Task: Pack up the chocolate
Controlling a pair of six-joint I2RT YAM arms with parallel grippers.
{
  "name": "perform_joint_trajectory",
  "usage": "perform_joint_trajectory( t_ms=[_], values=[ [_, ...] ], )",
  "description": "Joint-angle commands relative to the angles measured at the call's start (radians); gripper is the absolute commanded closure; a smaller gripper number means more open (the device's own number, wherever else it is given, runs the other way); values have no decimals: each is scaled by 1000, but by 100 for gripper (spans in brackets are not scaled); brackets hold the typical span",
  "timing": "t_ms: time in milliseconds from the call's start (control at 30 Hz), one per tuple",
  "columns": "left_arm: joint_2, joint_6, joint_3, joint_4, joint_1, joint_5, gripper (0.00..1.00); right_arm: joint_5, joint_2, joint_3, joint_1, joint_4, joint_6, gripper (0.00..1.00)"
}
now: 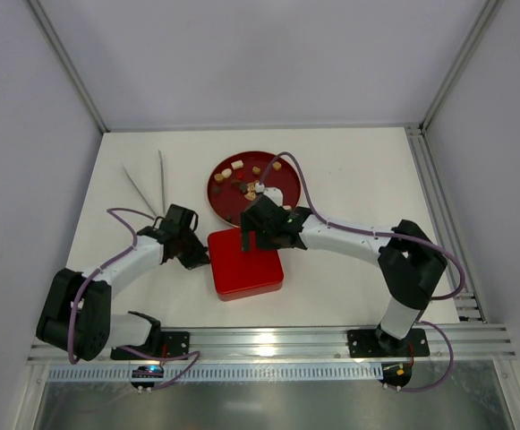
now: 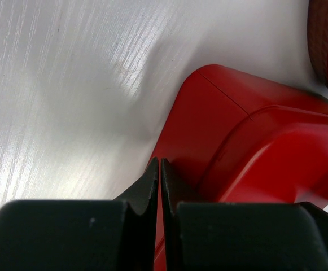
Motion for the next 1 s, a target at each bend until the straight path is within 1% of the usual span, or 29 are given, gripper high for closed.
perform_joint_trajectory(
  t_ms=[0, 233, 533, 733, 767, 900, 967],
  values=[
    [3, -3, 38, 61, -18, 60, 100, -16, 40, 39, 30, 28, -9, 0],
    [4, 3, 32, 61, -18, 60, 99, -12, 71, 37, 30, 19, -10, 0],
    [-34, 33, 30, 31, -16, 36, 95, -3, 73, 3, 30, 31, -5, 0],
    [-97, 55, 43, -16, -1, 24, 85, 1, 56, -9, 30, 32, -6, 0],
    [-103, 60, 46, -25, 2, 22, 82, 1, 56, -12, 31, 34, -5, 0],
    [-135, 75, 64, -74, 14, 13, 77, 2, 56, -13, 30, 34, -8, 0],
    [-155, 80, 70, -93, 16, 7, 76, 2, 56, -12, 28, 37, -8, 0]
  ],
)
